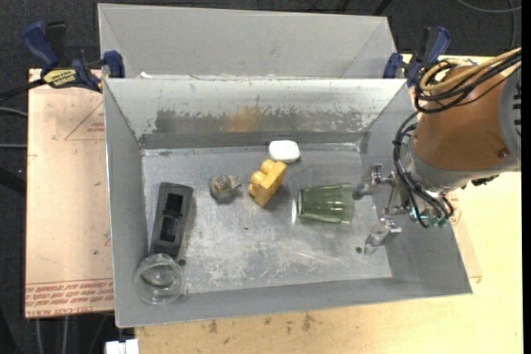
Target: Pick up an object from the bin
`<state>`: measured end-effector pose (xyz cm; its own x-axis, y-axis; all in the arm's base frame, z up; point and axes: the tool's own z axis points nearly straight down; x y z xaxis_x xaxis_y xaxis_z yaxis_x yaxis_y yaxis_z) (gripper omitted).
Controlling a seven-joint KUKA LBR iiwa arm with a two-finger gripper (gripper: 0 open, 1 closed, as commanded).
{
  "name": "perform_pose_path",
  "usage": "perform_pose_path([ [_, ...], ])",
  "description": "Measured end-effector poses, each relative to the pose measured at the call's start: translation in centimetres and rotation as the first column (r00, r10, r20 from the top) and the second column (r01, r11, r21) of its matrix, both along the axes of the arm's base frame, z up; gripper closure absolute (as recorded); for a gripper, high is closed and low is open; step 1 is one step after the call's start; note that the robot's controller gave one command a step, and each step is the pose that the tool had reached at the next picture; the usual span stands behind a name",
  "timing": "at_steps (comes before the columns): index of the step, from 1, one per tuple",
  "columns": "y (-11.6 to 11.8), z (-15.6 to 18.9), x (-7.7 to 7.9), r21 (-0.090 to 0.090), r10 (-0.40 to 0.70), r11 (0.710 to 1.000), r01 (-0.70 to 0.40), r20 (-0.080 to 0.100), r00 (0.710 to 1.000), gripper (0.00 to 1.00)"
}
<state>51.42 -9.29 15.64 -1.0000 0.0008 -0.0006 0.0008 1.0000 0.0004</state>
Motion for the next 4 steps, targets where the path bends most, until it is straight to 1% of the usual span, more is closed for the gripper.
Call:
perform_pose_path([
  [1, 1.1, -1.2, 1.3, -0.004, 0.042, 0.999, -0.042, 0.006, 0.999, 0.0],
  [2, 3.2, -4.0, 5.6, -0.006, 0.139, 0.99, -0.139, 0.058, 0.989, 0.0],
  [3, 1.8, -8.1, 2.4, 0.003, -0.032, 0.999, 0.032, 0.01, 0.999, 1.0],
  [4, 1.8, -8.1, 2.4, 0.003, -0.032, 0.999, 0.032, 0.01, 0.999, 1.0],
])
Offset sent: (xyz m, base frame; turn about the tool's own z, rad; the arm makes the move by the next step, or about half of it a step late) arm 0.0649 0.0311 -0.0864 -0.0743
